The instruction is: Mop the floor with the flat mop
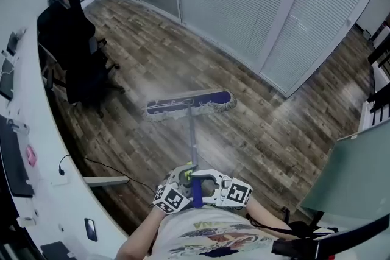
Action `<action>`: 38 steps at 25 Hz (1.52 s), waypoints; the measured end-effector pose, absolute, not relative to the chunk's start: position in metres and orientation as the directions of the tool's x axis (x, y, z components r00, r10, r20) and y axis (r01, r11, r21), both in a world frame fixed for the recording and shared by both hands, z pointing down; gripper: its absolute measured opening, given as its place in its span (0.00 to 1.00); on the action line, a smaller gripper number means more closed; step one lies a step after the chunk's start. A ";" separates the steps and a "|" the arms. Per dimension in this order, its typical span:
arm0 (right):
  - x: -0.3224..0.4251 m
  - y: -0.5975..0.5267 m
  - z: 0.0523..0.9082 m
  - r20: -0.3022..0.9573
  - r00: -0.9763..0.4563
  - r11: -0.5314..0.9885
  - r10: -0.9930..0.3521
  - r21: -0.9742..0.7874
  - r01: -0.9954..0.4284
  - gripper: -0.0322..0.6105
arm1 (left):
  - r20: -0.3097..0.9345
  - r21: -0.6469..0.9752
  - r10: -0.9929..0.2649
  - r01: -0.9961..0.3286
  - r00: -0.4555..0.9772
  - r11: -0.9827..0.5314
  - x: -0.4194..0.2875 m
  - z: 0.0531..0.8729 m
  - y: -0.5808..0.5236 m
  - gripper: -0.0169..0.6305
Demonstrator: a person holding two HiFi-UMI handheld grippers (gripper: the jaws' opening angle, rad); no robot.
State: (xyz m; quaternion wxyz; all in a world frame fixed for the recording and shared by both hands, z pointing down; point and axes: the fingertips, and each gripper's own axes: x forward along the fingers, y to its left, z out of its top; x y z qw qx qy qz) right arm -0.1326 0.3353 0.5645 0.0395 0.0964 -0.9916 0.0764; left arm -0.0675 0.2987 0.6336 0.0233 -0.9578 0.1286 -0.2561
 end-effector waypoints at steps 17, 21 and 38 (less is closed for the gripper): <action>-0.167 0.080 0.563 0.083 -0.957 0.944 -0.276 -0.166 -0.287 0.47 | 0.495 -0.092 -0.214 -0.194 0.842 -0.977 -0.099 0.639 0.049 0.30; -0.155 0.024 0.566 0.069 -0.958 0.944 -0.280 -0.162 -0.288 0.47 | 0.491 -0.096 -0.216 -0.193 0.844 -0.976 -0.087 0.639 -0.008 0.30; -0.065 -0.287 0.558 0.092 -0.978 0.966 -0.185 -0.164 -0.198 0.47 | 0.509 -0.082 -0.283 -0.281 0.813 -0.956 0.001 0.630 -0.325 0.30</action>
